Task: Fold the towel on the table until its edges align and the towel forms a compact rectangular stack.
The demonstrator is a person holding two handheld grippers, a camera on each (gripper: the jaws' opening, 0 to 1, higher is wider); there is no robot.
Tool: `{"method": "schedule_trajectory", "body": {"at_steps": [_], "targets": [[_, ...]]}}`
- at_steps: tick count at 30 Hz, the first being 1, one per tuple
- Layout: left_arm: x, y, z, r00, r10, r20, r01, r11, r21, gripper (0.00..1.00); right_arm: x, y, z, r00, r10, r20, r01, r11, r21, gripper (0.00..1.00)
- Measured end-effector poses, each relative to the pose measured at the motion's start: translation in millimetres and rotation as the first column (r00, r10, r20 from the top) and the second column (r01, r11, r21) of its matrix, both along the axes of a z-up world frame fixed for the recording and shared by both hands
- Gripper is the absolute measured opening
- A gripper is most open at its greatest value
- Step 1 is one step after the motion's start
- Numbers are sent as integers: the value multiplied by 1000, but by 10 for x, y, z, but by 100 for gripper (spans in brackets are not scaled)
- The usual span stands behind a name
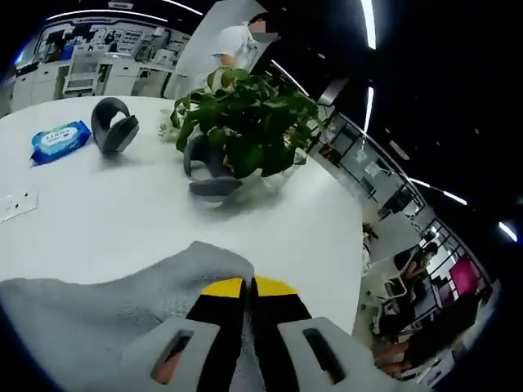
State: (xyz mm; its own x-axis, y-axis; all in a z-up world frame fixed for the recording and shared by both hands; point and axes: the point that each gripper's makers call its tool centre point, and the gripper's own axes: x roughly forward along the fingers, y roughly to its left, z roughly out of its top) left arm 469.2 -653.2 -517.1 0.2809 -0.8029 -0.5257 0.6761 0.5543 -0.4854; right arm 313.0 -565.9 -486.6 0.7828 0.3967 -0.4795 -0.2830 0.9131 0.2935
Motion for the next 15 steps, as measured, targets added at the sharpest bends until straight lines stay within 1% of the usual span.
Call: {"method": "schedule_trajectory", "body": {"at_steps": [5,7,8,11,12,15], "targets": [[-63,-183,217,999,-32,37,33,999,-38,3,-12,-98,93,999,-28,18,28,1000,-3,0],[-75,-210,283,997,-46,61,49,998,-42,3,0,-96,134,999,-29,27,29,1000,-10,0],[-78,-207,304,997,-48,66,51,998,-42,3,3,-86,151,999,-26,29,26,1000,-14,0],[-54,-159,392,996,-51,79,56,997,-55,3,35,9,274,998,6,65,-3,999,-43,0],[-44,-125,430,995,-54,84,59,996,-63,3,39,22,288,998,10,69,-7,999,-46,0],[-5,0,488,993,-53,102,60,996,-65,3,93,165,394,994,52,100,-46,997,-67,0]]}}
